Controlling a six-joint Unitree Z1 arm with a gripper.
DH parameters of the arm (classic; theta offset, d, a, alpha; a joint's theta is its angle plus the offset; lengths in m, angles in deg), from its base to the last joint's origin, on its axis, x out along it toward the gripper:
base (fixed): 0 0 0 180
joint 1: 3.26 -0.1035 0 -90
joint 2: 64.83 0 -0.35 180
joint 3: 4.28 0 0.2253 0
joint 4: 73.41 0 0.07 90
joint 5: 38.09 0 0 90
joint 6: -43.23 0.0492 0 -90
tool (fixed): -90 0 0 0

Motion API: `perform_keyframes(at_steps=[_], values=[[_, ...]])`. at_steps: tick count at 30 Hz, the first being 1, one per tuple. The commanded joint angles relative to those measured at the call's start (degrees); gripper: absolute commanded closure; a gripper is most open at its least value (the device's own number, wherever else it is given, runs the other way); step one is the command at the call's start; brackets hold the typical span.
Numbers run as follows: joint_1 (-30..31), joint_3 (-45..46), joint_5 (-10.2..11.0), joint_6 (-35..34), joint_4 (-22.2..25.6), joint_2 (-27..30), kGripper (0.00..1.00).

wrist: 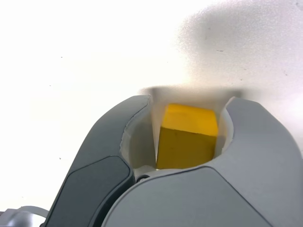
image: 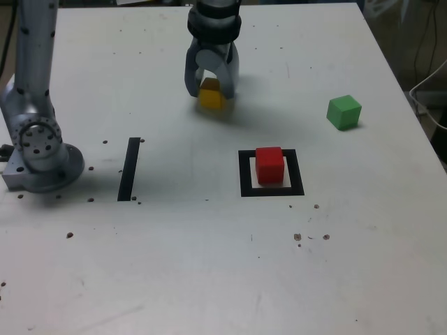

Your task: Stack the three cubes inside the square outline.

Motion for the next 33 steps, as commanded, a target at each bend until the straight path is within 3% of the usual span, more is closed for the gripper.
perform_keyframes(at_steps=[1, 8, 15, 21, 33], values=[[0.01, -0.13, -0.62, 0.56, 0.49, -0.20, 0.75], [0.57, -0.57, -2.71, 1.64, 1.73, -0.11, 0.82], [2.01, -1.74, -2.83, 1.63, 2.09, 0.59, 0.84], [6.18, -5.53, -3.44, -0.17, 6.44, 3.71, 0.86], [20.06, -15.82, -2.46, -18.35, 18.67, 7.06, 0.86]])
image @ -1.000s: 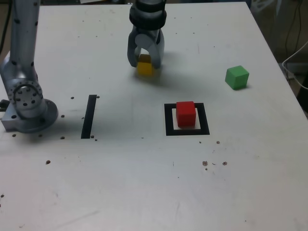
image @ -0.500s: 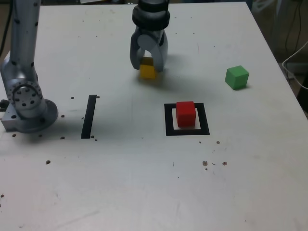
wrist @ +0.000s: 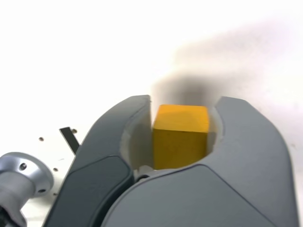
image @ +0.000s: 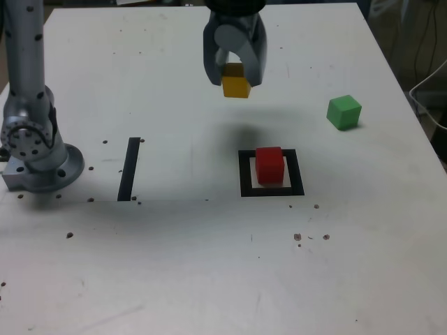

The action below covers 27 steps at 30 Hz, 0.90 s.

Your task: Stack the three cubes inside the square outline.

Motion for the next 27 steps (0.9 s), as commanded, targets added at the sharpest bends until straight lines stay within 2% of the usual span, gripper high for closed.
perform_keyframes(at_steps=[1, 6, 10, 16, 27], values=[[4.04, -2.88, 0.12, -5.99, 2.81, 0.32, 0.86], [10.53, -6.63, 0.00, -16.26, 6.72, -0.46, 0.86], [14.25, -9.18, -0.61, -21.34, 8.40, -2.62, 0.86], [16.19, -11.39, -1.53, -25.24, 9.19, -6.34, 0.86], [16.44, -14.23, -1.67, -28.18, 8.89, -11.74, 0.86]])
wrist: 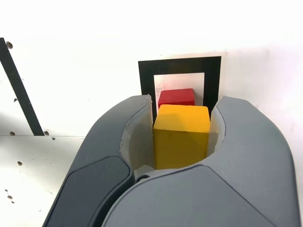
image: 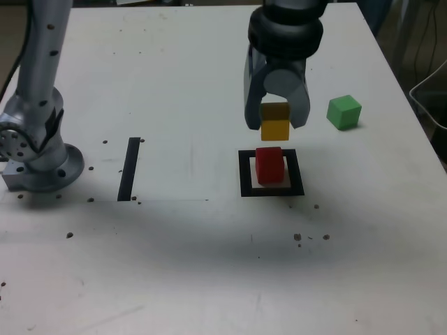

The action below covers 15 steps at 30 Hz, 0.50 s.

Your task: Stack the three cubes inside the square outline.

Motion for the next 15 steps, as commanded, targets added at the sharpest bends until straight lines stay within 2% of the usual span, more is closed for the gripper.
perform_keyframes(at_steps=[1, 8, 15], values=[[0.06, 0.07, -0.09, -0.61, -0.16, -0.38, 0.86], [0.06, 1.36, -0.37, -2.76, -0.26, -0.85, 0.86], [0.06, 1.70, -1.98, -3.11, -1.00, -1.96, 0.86]])
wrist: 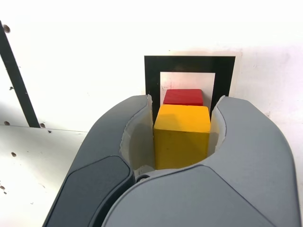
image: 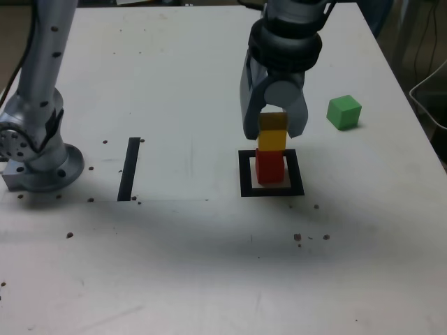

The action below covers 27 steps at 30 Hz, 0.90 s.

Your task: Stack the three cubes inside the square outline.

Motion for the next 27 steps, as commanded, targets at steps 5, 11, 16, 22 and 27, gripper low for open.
perform_keyframes(at_steps=[5, 11, 16, 22, 27], values=[[0.06, 0.51, -0.52, -0.24, -0.66, -1.00, 0.86], [0.06, 1.19, -0.50, -0.67, -0.69, -1.19, 0.85], [0.06, 2.16, -0.50, -1.17, -1.05, -1.29, 0.82], [0.06, 2.00, -0.71, -1.25, -1.23, -1.23, 0.78], [0.06, 1.81, -1.09, -1.25, -1.35, -1.07, 0.77]])
